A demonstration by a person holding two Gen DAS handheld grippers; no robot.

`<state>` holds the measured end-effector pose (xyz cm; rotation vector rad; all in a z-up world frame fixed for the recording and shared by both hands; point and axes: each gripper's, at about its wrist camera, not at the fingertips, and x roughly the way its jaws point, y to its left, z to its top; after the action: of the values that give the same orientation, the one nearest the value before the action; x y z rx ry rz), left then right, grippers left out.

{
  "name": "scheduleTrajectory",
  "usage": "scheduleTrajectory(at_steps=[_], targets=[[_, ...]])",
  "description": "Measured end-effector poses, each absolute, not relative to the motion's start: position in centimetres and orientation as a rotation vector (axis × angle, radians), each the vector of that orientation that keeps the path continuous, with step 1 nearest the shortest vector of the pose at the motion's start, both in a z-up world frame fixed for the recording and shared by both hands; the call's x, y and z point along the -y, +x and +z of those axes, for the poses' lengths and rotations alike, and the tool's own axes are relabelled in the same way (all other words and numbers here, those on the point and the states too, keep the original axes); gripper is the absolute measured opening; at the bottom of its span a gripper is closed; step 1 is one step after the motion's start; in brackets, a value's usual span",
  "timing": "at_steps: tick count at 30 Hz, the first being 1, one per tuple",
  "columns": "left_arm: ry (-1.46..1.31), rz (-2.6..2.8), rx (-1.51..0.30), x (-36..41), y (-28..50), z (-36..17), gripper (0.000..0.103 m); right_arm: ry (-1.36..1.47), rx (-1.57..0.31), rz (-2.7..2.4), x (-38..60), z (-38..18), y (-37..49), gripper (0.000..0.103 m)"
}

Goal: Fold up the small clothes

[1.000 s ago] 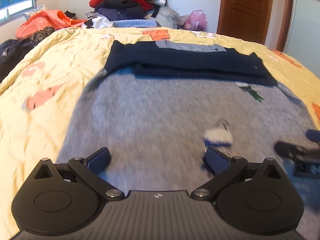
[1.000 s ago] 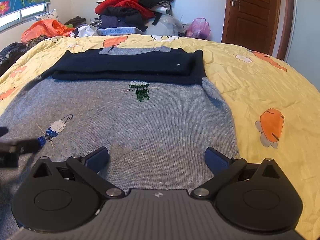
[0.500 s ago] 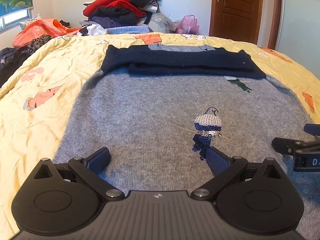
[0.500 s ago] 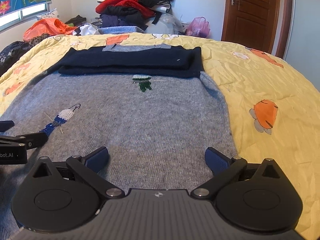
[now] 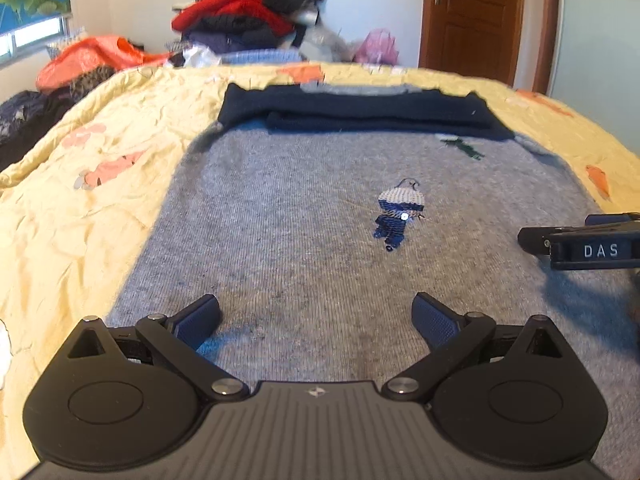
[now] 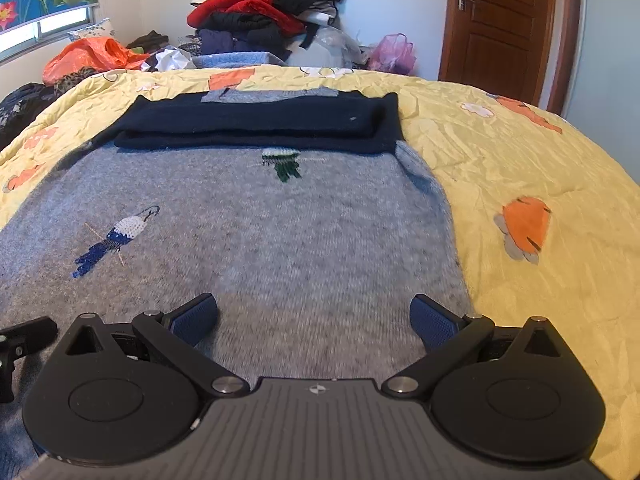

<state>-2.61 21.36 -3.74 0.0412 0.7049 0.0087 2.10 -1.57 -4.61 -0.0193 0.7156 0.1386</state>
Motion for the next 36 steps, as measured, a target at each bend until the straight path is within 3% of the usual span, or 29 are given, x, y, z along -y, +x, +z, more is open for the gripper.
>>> scheduleTrajectory(at_steps=[12,25,36], targets=[[0.046,0.009,-0.703,-21.3,-2.6,-3.7,0.103,-0.023,-0.689,0.119,1.7,-5.0,-5.3,0.103],[0.029,0.032,-0.764,-21.0,-5.0,-3.1,0.103,-0.019,-0.688,0.126,1.7,-5.0,-5.1,0.103],[0.048,-0.001,-0.699,-20.9,-7.6,-3.8,0.103,-0.016,-0.702,0.111,1.6,-4.8,-5.7,0.103]])
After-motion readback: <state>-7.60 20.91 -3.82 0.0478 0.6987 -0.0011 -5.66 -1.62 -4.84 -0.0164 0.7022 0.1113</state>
